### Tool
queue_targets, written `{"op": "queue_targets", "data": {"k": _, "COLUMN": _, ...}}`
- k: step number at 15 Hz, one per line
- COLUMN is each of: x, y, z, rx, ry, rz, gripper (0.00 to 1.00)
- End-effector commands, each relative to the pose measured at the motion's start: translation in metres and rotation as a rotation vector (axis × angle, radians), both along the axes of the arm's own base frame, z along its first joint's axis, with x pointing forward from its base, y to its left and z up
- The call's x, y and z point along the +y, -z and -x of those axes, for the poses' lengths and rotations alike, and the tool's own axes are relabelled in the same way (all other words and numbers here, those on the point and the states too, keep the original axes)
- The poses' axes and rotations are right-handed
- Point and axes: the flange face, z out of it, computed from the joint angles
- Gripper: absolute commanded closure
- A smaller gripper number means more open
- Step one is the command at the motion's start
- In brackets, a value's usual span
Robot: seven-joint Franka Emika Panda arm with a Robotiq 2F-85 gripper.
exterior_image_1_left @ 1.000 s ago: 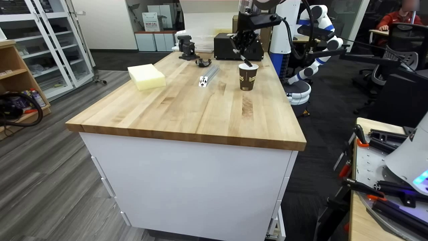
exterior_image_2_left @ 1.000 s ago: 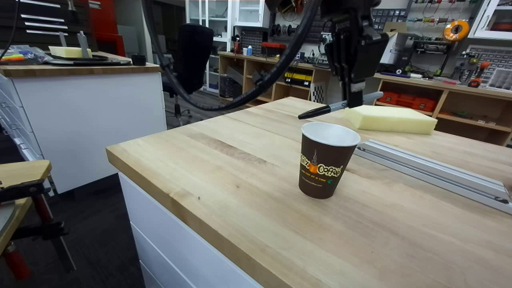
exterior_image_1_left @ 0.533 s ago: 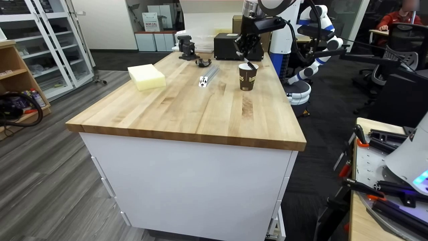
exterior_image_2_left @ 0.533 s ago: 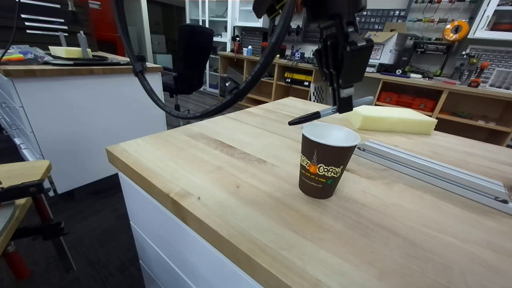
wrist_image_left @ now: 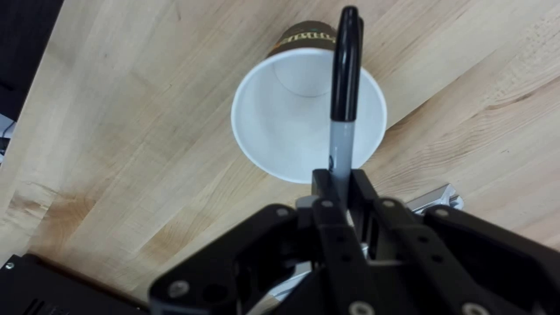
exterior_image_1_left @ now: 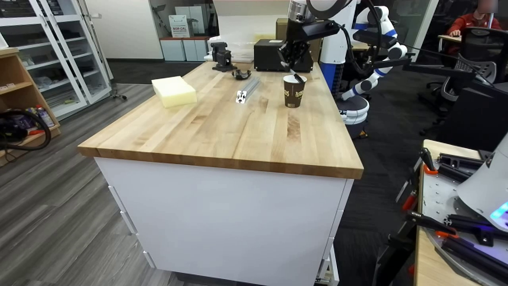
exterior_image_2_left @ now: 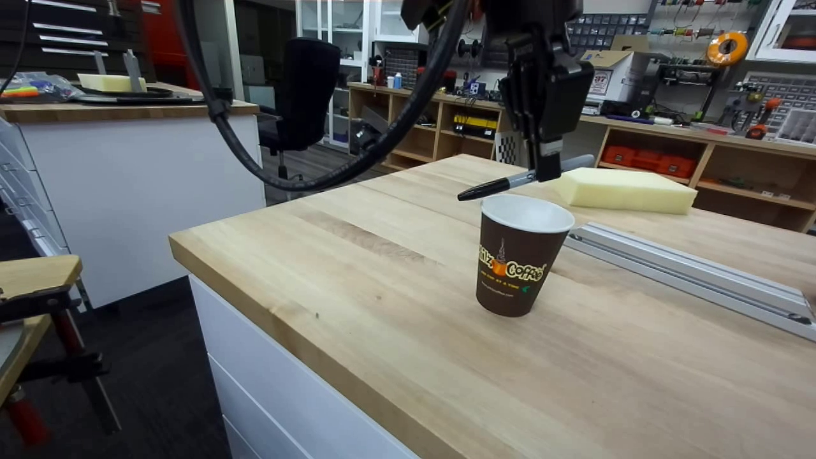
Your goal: Move the cup to the right then place the marker in it
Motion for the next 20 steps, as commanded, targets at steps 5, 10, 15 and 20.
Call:
{"op": "queue_targets", "data": {"k": 5, "x": -0.015, "y": -0.015, "z": -0.006, "rx": -0.013, "ry": 0.006, "rz": 0.005, "gripper": 0.97}}
{"op": "queue_targets", "data": {"k": 10, "x": -0.022, "y": -0.012, "z": -0.014, "rx": -0.027, "ry": 0.015, "rz": 0.005, "gripper": 0.97}}
{"op": "queue_targets", "data": {"k": 15, "x": -0.023, "y": -0.008, "z": -0.017, "rx": -0.045, "ry": 0.021, "rz": 0.014, "gripper": 0.97}}
{"op": "queue_targets", "data": {"k": 20, "x": -0.024, "y": -0.012, "z": -0.019, "rx": -0.077, "ry": 0.016, "rz": 0.031, "gripper": 0.97}}
